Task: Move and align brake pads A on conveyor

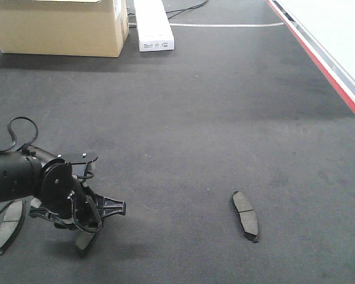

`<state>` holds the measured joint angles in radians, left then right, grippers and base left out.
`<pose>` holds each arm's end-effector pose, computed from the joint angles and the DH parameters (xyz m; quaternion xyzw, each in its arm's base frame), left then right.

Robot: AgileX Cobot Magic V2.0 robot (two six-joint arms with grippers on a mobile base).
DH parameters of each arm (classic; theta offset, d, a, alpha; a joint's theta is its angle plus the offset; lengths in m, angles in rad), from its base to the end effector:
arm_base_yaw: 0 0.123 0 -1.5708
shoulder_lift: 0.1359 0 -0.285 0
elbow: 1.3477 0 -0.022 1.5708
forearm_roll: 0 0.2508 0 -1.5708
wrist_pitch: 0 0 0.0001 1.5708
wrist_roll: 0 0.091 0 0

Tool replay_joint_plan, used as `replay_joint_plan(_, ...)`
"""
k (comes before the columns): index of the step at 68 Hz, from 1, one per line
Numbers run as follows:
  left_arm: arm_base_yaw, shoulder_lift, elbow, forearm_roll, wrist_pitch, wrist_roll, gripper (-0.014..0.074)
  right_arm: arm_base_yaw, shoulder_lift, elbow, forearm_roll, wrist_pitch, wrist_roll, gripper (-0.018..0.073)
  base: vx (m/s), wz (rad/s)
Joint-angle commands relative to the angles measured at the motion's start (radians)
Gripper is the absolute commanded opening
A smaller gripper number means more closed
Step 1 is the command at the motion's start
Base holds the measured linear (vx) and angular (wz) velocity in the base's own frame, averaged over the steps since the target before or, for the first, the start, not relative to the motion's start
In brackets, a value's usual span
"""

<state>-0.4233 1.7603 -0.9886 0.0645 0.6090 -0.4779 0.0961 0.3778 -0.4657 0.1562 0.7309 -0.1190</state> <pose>0.2970 -0.1301 0.1640 -0.0034 0.9902 -0.0404 0.1339 0.0708 0.0163 0.2810 -0.0682 0.8690 0.0682 0.4853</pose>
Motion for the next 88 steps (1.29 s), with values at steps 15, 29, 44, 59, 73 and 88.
replay_joint_plan(15,-0.004,-0.096,-0.026,0.086,0.017,-0.002,0.0391,-0.003,0.007,-0.028,0.006,-0.084,-0.011,-0.0004,0.00,0.00)
replay_joint_plan(29,-0.005,-0.239,-0.025,0.091,0.032,-0.004,0.0391,-0.003,0.007,-0.028,0.006,-0.084,-0.011,-0.0004,0.00,0.00)
replay_joint_plan(44,-0.005,-0.446,-0.024,0.072,0.091,0.001,0.0391,-0.003,0.007,-0.028,0.006,-0.084,-0.011,-0.0004,0.00,0.00)
replay_joint_plan(59,-0.005,-0.713,0.062,0.088,0.100,0.019,0.0391,-0.003,0.007,-0.028,0.006,-0.084,-0.011,-0.0004,0.00,0.00)
replay_joint_plan(73,-0.005,-1.003,0.195,0.100,0.083,0.021,0.0391,-0.003,0.007,-0.028,0.006,-0.084,-0.011,-0.0004,0.00,0.00)
replay_joint_plan(88,-0.004,-1.299,0.335,0.099,0.083,0.054,0.0391,-0.003,0.007,-0.028,0.006,-0.084,-0.011,-0.0004,0.00,0.00)
